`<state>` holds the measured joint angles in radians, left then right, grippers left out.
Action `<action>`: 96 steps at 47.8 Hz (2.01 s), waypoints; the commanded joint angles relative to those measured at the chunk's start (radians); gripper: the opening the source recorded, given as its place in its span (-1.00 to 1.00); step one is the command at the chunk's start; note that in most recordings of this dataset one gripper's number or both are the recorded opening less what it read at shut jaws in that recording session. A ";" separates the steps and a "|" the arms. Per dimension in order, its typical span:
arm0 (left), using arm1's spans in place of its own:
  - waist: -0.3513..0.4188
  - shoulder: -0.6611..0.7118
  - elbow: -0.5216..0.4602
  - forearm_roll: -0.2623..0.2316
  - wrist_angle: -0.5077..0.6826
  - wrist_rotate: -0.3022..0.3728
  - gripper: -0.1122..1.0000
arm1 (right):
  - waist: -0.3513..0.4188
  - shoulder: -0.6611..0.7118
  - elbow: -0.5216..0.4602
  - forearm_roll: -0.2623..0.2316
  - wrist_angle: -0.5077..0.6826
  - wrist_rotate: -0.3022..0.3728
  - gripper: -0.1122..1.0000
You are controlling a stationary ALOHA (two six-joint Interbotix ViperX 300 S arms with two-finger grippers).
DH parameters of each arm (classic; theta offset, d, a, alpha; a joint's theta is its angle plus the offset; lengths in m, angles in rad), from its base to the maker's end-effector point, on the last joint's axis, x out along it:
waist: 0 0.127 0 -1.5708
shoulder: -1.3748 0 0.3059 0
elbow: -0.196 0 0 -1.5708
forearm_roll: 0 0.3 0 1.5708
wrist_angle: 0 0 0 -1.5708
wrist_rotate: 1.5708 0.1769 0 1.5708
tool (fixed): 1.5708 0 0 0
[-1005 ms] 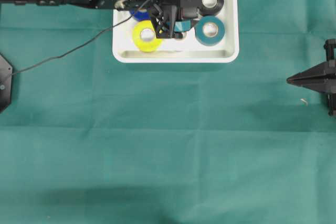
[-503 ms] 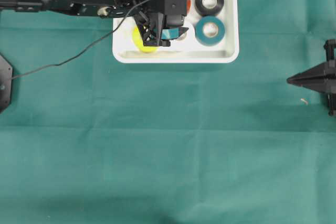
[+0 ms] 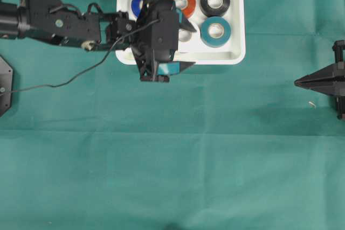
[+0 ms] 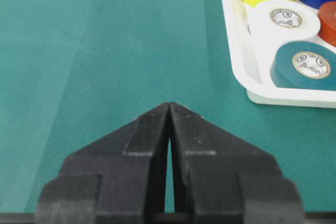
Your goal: Put the tape into the white case with the left arm.
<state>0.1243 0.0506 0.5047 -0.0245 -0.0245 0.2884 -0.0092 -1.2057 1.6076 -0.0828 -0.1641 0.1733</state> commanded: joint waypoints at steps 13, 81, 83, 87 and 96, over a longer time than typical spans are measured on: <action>-0.081 -0.048 0.018 -0.002 -0.026 -0.137 0.78 | -0.002 0.008 -0.011 0.000 -0.006 0.000 -0.97; -0.164 -0.377 0.391 -0.002 -0.078 -0.207 0.78 | -0.002 0.008 -0.011 0.000 -0.005 0.000 -0.97; -0.164 -0.393 0.410 -0.002 -0.095 -0.207 0.78 | 0.000 0.008 -0.011 0.000 -0.006 0.000 -0.97; -0.164 -0.423 0.448 -0.002 -0.138 -0.207 0.78 | 0.000 0.008 -0.009 0.000 -0.006 0.000 -0.97; -0.164 -0.482 0.522 -0.002 -0.195 -0.207 0.77 | 0.000 0.008 -0.011 0.000 -0.006 0.000 -0.97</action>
<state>-0.0368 -0.3942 1.0140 -0.0245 -0.1948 0.0828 -0.0092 -1.2057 1.6076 -0.0828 -0.1641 0.1733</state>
